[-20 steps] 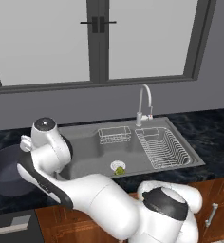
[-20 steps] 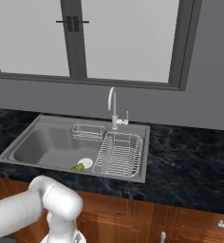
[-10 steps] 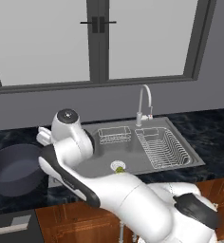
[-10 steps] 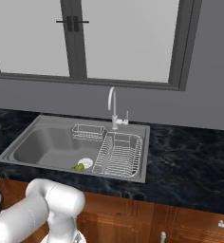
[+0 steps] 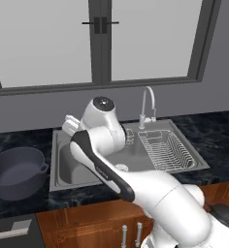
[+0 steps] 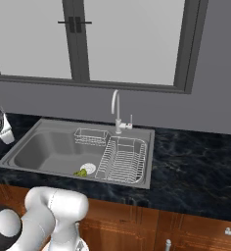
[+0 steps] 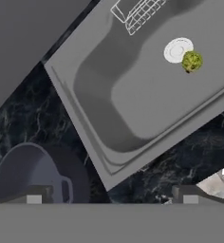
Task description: Dump the broccoli from the pot into the sink. Then turn on the water and wash the broccoli. Then turn off the water and put the broccoli back in the pot.
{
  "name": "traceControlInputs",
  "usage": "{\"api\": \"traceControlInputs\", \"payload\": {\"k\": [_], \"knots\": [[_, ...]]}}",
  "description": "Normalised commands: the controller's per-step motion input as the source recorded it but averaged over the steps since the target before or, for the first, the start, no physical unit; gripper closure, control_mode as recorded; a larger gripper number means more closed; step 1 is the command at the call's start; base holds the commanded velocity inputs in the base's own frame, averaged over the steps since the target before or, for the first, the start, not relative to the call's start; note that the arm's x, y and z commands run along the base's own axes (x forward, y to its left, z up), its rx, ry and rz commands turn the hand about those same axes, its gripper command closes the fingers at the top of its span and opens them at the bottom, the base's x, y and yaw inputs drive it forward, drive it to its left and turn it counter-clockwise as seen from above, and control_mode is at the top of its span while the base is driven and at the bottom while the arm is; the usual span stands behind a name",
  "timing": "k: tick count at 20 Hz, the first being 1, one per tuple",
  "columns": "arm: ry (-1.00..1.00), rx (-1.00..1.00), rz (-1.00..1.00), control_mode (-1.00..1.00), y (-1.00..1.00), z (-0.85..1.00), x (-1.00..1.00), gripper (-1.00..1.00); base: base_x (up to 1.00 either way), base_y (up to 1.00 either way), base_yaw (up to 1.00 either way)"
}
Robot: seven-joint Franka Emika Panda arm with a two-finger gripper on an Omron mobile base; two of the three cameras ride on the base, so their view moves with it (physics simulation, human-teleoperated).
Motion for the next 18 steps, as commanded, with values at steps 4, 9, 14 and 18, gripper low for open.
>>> {"api": "traceControlInputs", "payload": {"k": [4, 9, 14, 18], "knots": [[-0.09, 0.07, 0.0, -1.0, -0.62, 0.12, 0.0, -1.0, 0.0, 0.0, 0.0], [-0.03, 0.08, 0.0, -1.0, -0.58, 0.03, 0.05, -1.0, 0.0, 0.0, 0.0], [-0.01, 0.1, 0.0, -1.0, -0.47, 0.02, 0.11, -1.0, 0.0, 0.0, 0.0], [0.13, 0.06, 0.0, -1.0, -0.46, 0.0, 0.16, -1.0, 0.0, 0.0, 0.0]]}}
